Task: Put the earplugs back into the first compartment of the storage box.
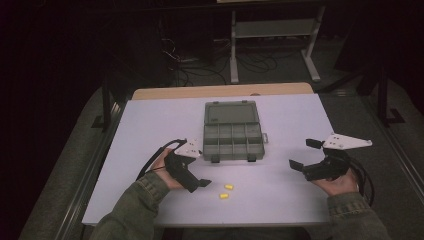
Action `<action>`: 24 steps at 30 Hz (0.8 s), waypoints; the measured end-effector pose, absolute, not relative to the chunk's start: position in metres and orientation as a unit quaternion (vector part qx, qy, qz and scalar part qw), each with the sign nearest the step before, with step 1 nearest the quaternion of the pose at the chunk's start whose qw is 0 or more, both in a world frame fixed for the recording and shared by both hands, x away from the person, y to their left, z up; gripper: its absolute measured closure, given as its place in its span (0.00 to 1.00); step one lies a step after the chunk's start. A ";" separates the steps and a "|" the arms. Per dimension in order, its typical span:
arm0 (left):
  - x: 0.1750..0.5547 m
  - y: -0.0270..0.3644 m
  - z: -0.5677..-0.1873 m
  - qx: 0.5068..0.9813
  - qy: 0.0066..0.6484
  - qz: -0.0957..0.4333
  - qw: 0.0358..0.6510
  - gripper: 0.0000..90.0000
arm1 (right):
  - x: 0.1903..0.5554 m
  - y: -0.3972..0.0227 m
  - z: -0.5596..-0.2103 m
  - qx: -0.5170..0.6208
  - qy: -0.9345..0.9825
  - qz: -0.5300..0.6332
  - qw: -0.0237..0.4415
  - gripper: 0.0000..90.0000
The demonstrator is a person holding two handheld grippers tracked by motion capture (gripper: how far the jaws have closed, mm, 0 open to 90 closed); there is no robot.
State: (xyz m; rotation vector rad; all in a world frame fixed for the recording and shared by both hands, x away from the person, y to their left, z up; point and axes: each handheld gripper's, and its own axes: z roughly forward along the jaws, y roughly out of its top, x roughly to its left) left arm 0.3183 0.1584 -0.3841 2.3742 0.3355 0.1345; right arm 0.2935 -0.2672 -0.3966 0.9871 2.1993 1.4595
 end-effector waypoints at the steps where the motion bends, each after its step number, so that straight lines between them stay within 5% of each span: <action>1: 0.318 0.158 -0.384 0.922 0.130 0.052 0.362 0.00 | 0.293 -0.267 -0.397 0.346 0.770 0.511 0.161 0.00; 24: 0.303 0.112 -0.403 0.948 0.071 0.017 0.310 0.05 | 0.293 -0.265 -0.397 0.341 0.776 0.506 0.159 0.00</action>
